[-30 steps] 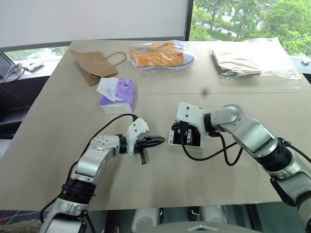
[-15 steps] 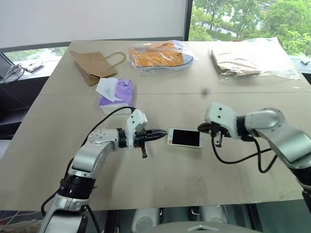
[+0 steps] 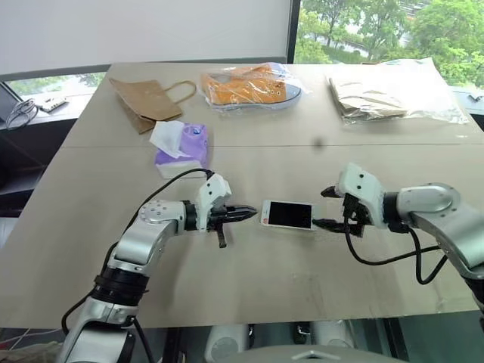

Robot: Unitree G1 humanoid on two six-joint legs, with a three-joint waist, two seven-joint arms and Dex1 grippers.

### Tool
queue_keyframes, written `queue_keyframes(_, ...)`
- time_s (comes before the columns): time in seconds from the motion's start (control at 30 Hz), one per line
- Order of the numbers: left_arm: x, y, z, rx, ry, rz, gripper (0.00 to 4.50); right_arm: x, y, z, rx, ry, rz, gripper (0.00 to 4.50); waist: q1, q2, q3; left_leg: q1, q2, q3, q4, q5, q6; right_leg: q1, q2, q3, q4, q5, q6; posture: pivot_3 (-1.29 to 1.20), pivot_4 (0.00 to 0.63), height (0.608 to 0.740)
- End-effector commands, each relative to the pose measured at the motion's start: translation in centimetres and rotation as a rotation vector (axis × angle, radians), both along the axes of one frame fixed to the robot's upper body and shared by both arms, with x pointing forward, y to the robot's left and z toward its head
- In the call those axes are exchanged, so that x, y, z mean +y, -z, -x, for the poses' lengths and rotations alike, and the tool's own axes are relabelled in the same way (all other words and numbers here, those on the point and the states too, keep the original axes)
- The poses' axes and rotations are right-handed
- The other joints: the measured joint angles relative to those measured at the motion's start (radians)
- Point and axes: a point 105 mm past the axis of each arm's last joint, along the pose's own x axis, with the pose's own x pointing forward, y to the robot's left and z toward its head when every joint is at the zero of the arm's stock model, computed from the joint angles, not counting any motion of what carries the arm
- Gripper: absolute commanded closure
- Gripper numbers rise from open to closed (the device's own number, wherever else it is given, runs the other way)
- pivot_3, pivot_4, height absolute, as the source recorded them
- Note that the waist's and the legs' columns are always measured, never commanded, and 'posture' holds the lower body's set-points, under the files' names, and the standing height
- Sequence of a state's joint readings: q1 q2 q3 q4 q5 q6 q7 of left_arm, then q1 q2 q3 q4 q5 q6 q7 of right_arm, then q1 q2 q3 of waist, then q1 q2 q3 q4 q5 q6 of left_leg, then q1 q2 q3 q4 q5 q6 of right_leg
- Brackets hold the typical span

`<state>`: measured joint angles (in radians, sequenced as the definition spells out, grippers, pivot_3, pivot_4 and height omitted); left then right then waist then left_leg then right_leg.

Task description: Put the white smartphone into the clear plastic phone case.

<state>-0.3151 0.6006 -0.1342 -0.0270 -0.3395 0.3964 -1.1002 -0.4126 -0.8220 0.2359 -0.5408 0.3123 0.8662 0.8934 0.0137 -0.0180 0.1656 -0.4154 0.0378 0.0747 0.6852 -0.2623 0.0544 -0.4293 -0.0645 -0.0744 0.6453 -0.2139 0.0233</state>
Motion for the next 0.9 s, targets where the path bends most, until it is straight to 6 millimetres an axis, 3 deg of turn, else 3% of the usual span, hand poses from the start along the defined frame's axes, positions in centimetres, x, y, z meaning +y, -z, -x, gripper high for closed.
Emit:
queue_keyframes(0.03,0.2,-1.0,0.0,-0.044,0.008,0.013,4.50,1.2,-0.6,0.3,-0.082,-0.087,0.050,0.35,-0.001,0.000,0.000,0.000,0.000,0.000,0.000,0.000,0.000,0.000,0.000,0.000,0.000,0.000,0.000,0.00,0.150,0.740)
queue_keyframes(0.27,0.5,-0.8,0.3,-0.046,-0.007,0.010,4.50,2.8,0.7,-0.5,-0.116,-0.148,0.133,0.35,-0.001,0.000,0.000,0.000,0.000,0.000,0.000,0.000,-0.001,0.000,0.000,0.000,0.000,0.000,0.000,0.00,0.150,0.740)
queue_keyframes(0.53,0.7,-0.7,0.5,-0.047,-0.025,0.010,4.50,2.8,1.5,-1.6,-0.132,-0.176,0.221,0.35,0.000,0.000,0.000,0.000,0.000,0.000,0.000,0.001,-0.001,0.000,0.000,0.000,0.000,0.000,0.000,0.00,0.150,0.740)
queue_keyframes(0.9,1.0,-0.4,0.8,-0.046,-0.045,0.008,4.50,3.5,2.0,-1.6,-0.168,-0.248,0.288,0.35,-0.001,0.000,0.000,0.000,0.000,0.000,0.000,0.001,-0.001,0.000,0.000,0.000,0.000,0.000,0.000,0.00,0.150,0.740)
